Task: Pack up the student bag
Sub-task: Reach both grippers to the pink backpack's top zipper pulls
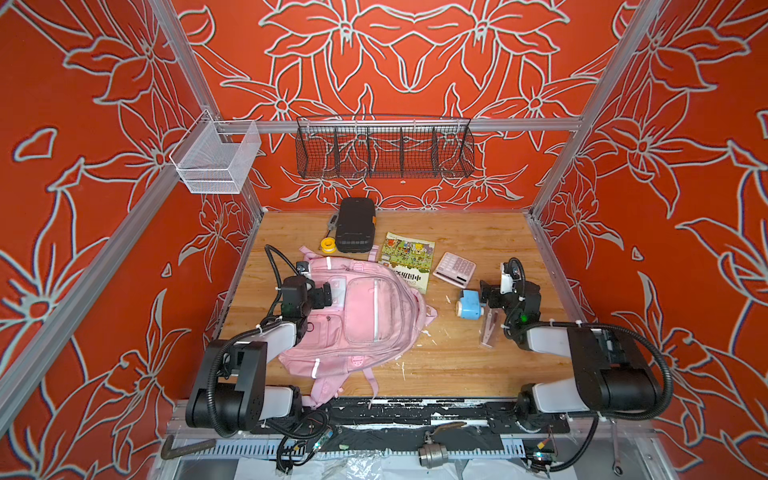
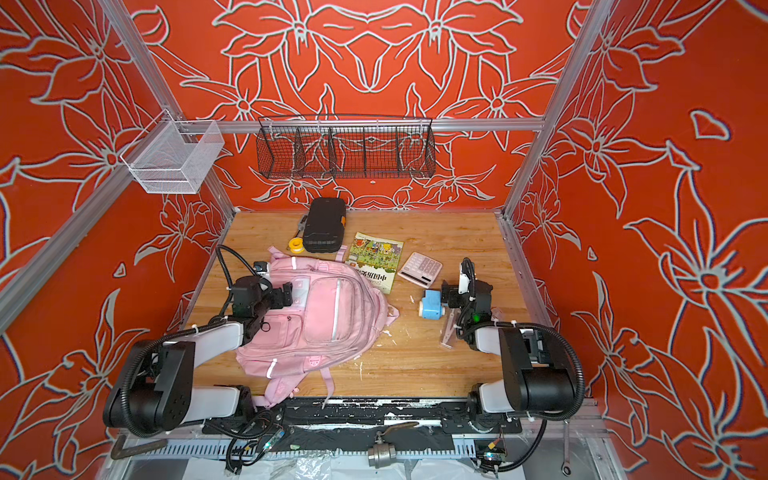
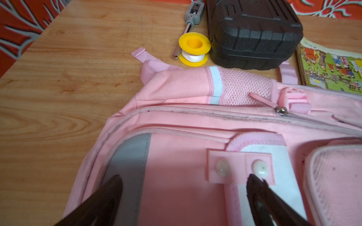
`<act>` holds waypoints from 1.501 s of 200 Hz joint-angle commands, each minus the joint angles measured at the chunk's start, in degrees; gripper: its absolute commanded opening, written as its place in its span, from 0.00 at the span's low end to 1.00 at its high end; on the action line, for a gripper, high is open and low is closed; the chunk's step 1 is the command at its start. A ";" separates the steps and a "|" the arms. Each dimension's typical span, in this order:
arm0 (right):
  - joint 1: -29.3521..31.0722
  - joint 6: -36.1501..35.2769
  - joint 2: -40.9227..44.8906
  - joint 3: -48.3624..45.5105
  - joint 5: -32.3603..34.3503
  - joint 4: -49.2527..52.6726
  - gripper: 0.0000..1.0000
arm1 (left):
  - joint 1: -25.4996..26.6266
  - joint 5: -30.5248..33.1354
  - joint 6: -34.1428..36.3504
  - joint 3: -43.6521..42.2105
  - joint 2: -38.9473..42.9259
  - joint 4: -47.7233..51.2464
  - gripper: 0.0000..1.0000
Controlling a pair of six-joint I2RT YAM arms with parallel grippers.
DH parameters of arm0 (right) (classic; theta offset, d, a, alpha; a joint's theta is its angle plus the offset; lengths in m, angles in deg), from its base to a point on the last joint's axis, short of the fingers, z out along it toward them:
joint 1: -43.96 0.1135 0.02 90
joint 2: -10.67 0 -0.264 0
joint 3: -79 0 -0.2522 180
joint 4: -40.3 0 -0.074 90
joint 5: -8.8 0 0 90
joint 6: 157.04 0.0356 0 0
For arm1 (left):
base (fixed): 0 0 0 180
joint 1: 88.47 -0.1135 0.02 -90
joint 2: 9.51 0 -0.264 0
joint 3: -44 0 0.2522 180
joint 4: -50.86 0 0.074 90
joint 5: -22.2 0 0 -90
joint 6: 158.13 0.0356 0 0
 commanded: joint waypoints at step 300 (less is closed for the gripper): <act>29.19 9.64 -37.59 67.30 -35.10 73.59 0.48 | 5.96 -0.25 -76.83 64.96 -34.48 80.30 0.86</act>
